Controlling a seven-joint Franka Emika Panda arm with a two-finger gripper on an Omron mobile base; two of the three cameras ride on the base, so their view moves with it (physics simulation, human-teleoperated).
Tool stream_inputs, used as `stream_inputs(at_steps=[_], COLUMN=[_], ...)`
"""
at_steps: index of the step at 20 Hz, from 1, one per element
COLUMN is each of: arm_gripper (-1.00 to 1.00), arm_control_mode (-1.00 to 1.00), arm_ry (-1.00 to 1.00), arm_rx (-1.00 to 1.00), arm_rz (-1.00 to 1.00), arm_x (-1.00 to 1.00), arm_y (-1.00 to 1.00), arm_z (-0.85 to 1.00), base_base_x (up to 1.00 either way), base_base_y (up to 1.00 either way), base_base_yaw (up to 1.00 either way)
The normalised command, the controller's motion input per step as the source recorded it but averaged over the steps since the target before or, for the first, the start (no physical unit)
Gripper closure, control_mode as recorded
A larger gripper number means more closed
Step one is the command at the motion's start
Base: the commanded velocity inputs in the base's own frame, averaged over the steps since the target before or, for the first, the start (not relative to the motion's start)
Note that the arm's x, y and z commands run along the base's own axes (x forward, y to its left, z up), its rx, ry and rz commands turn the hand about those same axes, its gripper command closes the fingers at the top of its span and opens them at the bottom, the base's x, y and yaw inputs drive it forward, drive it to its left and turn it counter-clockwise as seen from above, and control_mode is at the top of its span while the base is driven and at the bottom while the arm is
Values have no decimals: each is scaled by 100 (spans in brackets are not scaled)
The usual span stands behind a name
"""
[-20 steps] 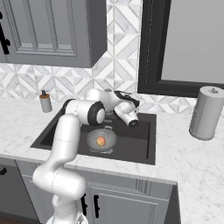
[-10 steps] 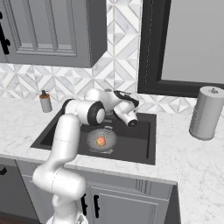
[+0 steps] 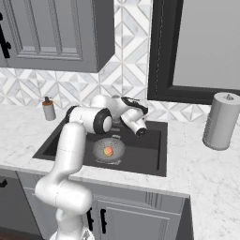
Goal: Put the colander in the sink, put the peach in the colander, and turn on the sink faucet and pour water over the colander.
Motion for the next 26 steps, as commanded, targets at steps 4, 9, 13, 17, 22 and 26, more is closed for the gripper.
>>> stream_inputs(at_steps=[4, 9, 13, 17, 22, 26], arm_gripper=[-100, -100, -100, -100, -100, -100], arm_control_mode=[-100, -100, -100, -100, -100, -100], arm_ry=[0, 0, 0, 0, 0, 0], arm_rx=[0, 0, 0, 0, 0, 0], arm_rz=[0, 0, 0, 0, 0, 0], arm_x=[1, 3, 9, 9, 4, 0], arm_y=[0, 1, 1, 0, 1, 1], arm_z=[0, 0, 0, 0, 0, 0], base_base_x=[0, 0, 0, 0, 0, 0], base_base_y=[0, 0, 0, 0, 0, 0], base_base_yaw=[0, 0, 0, 0, 0, 0])
